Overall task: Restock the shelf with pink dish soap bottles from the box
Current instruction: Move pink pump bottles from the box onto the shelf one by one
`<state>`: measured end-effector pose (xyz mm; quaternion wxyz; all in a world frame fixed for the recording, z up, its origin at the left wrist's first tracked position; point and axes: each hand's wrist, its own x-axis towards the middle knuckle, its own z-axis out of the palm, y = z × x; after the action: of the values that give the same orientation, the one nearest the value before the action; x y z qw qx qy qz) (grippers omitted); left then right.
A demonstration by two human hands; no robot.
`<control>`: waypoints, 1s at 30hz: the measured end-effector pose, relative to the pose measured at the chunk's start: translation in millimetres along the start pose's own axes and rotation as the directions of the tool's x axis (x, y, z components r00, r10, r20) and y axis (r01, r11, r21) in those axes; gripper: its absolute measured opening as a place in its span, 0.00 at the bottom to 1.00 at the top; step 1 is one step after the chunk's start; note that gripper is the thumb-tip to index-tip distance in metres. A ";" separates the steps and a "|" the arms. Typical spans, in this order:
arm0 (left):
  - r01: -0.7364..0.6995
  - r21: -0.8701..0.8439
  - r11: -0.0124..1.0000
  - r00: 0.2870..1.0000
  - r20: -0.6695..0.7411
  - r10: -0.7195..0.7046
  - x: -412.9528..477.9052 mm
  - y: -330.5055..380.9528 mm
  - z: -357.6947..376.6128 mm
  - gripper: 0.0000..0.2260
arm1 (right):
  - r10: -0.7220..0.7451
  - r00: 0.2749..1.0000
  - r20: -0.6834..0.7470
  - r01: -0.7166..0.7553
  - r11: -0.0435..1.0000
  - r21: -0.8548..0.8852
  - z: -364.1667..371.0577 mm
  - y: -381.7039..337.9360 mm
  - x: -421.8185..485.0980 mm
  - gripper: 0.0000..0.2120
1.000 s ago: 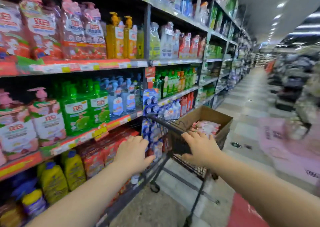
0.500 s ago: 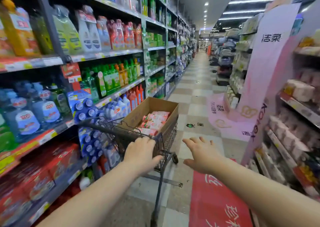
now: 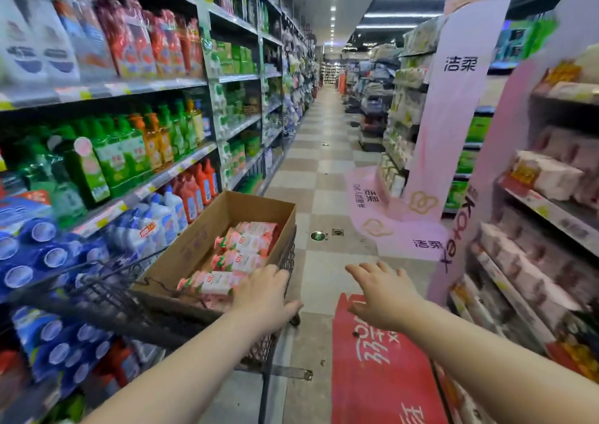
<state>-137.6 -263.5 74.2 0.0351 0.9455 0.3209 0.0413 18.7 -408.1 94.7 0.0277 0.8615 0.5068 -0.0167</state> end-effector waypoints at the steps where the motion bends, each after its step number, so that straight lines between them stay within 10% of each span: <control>1: -0.004 -0.001 1.000 1.000 0.022 0.004 11.5 -1.0 6.5 0.25 | 0.003 1.000 0.015 -0.002 1.000 -0.004 3.7 3.8 10.3 0.32; 30: 0.616 -0.038 0.787 0.782 0.143 -0.606 274.5 -81.0 97.5 0.27 | -0.546 0.825 0.144 0.537 0.838 0.099 43.9 50.4 423.8 0.32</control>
<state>40.4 -35.9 -15.0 0.1055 0.7889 0.6052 -0.0175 268.6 -65.7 28.4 0.0409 0.6784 0.7254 -0.1092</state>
